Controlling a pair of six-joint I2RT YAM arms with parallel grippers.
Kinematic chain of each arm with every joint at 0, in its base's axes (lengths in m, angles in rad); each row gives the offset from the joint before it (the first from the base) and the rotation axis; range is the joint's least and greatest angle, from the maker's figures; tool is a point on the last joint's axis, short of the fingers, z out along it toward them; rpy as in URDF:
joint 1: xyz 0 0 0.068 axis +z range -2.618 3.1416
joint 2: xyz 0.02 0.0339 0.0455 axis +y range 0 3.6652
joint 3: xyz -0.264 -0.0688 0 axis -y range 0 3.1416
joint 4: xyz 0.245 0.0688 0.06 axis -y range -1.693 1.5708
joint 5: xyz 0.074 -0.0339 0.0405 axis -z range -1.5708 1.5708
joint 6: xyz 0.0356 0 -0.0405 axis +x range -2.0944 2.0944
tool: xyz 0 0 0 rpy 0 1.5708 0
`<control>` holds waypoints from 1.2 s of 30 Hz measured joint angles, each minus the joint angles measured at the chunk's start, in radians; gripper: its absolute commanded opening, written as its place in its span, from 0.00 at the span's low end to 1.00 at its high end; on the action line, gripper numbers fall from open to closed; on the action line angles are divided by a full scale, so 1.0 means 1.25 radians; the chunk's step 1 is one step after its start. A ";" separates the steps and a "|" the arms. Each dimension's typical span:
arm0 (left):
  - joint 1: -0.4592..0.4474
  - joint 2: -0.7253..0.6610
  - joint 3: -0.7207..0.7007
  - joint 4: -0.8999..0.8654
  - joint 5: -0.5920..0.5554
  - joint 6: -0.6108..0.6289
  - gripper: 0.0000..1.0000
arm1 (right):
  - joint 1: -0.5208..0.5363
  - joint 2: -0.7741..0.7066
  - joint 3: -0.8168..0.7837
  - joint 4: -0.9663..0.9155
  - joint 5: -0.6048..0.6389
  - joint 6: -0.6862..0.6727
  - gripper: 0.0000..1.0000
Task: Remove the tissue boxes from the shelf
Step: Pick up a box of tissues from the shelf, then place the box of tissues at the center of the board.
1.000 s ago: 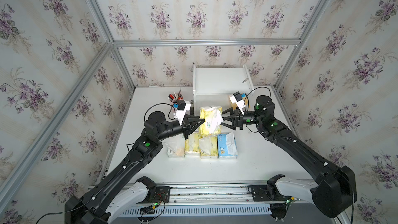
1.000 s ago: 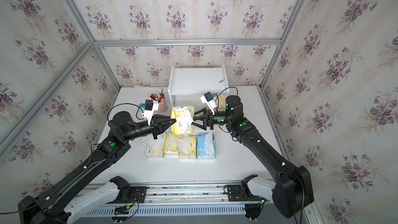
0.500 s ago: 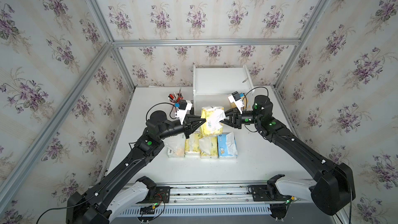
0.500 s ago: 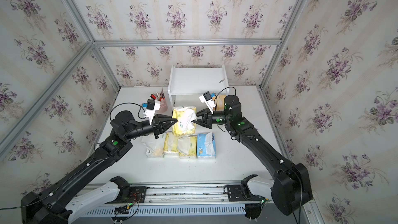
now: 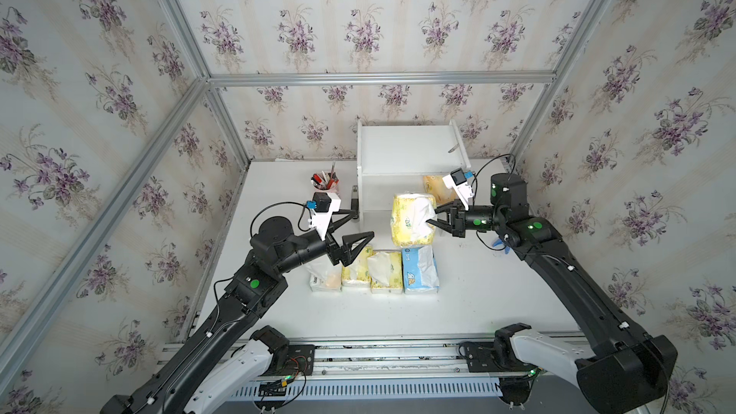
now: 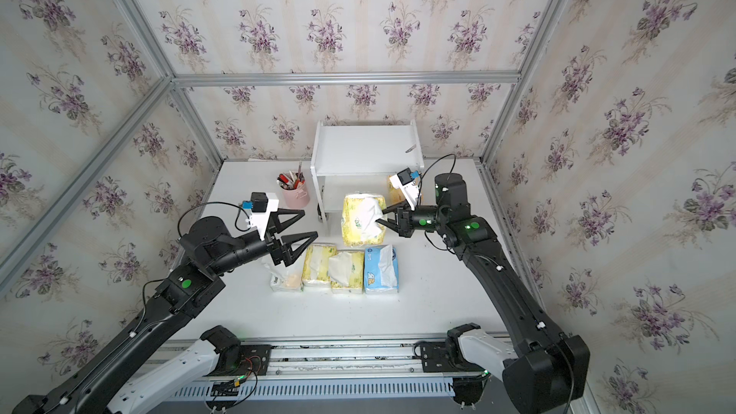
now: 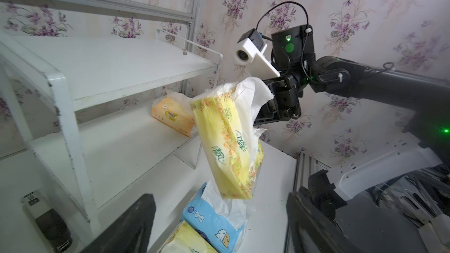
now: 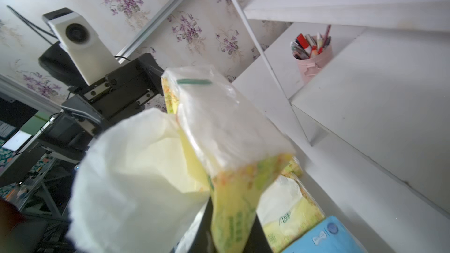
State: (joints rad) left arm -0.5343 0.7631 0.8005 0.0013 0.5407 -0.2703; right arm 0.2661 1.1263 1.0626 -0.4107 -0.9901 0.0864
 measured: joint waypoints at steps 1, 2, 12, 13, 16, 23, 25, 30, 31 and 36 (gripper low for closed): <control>0.000 -0.016 -0.002 -0.014 -0.025 0.006 0.92 | -0.020 -0.006 0.005 -0.042 0.008 -0.018 0.05; 0.000 -0.034 -0.007 -0.030 -0.056 0.015 0.92 | -0.045 -0.012 0.012 -0.094 0.018 -0.039 0.05; 0.001 -0.132 -0.046 -0.125 -0.307 0.064 0.95 | -0.111 -0.028 0.027 -0.349 0.231 -0.110 0.03; 0.002 -0.132 -0.047 -0.132 -0.324 0.065 0.95 | -0.114 -0.027 0.025 -0.352 0.254 -0.107 0.02; 0.002 -0.130 -0.048 -0.141 -0.374 0.070 0.97 | -0.119 -0.012 0.015 -0.363 0.342 -0.070 0.01; 0.002 -0.097 -0.044 -0.159 -0.431 0.089 0.98 | -0.120 0.007 0.013 -0.398 0.515 0.003 0.00; 0.003 -0.084 -0.039 -0.160 -0.438 0.094 0.98 | -0.120 0.006 0.013 -0.406 0.550 0.023 0.00; 0.004 -0.049 -0.025 -0.164 -0.450 0.118 0.98 | -0.119 0.012 -0.023 -0.412 0.591 0.069 0.00; 0.004 -0.042 -0.022 -0.165 -0.450 0.124 0.98 | -0.119 0.022 -0.039 -0.411 0.591 0.080 0.00; 0.008 -0.029 -0.018 -0.164 -0.450 0.141 0.98 | -0.107 0.073 -0.136 -0.410 0.580 0.096 0.00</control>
State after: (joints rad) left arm -0.5240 0.7269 0.7780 -0.2043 -0.0219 -0.0944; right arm 0.1322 1.2175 0.8928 -0.9234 -0.2646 0.2062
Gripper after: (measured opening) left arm 0.978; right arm 0.136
